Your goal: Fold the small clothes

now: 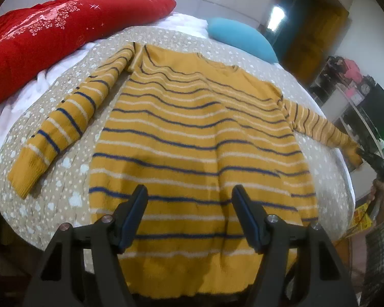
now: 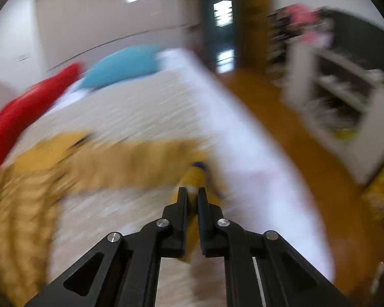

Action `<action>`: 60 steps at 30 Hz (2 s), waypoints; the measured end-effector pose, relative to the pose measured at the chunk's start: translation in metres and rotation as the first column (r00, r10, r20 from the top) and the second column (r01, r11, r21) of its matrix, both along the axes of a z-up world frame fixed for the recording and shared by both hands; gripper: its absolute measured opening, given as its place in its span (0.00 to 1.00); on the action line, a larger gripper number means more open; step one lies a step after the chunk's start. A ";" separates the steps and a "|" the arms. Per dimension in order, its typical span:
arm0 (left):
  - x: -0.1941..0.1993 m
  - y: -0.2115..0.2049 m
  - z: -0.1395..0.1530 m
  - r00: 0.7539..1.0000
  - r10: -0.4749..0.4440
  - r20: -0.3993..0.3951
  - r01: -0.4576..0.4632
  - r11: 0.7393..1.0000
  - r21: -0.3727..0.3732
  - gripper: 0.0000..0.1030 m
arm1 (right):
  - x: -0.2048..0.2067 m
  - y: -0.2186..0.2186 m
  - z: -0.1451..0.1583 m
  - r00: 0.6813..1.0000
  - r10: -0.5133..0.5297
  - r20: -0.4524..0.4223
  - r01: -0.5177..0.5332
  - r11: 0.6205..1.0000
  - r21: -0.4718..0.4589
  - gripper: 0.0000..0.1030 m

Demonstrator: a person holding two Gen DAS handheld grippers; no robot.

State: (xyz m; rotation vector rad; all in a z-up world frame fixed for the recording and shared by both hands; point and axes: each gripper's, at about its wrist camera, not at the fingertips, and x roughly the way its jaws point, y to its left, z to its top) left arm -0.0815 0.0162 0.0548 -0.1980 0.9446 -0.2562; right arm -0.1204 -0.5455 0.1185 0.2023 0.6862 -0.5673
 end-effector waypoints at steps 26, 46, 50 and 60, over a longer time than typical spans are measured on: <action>0.015 -0.024 -0.011 0.996 -0.027 -0.082 0.028 0.999 0.018 0.67 | -0.057 -0.076 -0.104 0.885 -0.289 0.366 -0.066 0.699 0.712 0.13; 0.016 -0.014 -0.025 0.994 -0.018 -0.104 0.013 0.999 -0.047 0.70 | -0.084 -0.071 -0.069 0.942 -0.191 0.276 -0.026 0.778 0.628 0.44; 0.015 -0.019 -0.026 0.993 -0.030 -0.110 0.024 0.998 -0.052 0.70 | -0.087 -0.079 -0.083 0.935 -0.237 0.265 0.001 0.747 0.665 0.51; 0.010 -0.029 -0.023 0.993 -0.047 -0.106 0.045 0.999 -0.024 0.70 | -0.060 -0.120 -0.117 0.889 -0.388 0.242 0.073 0.643 0.762 0.06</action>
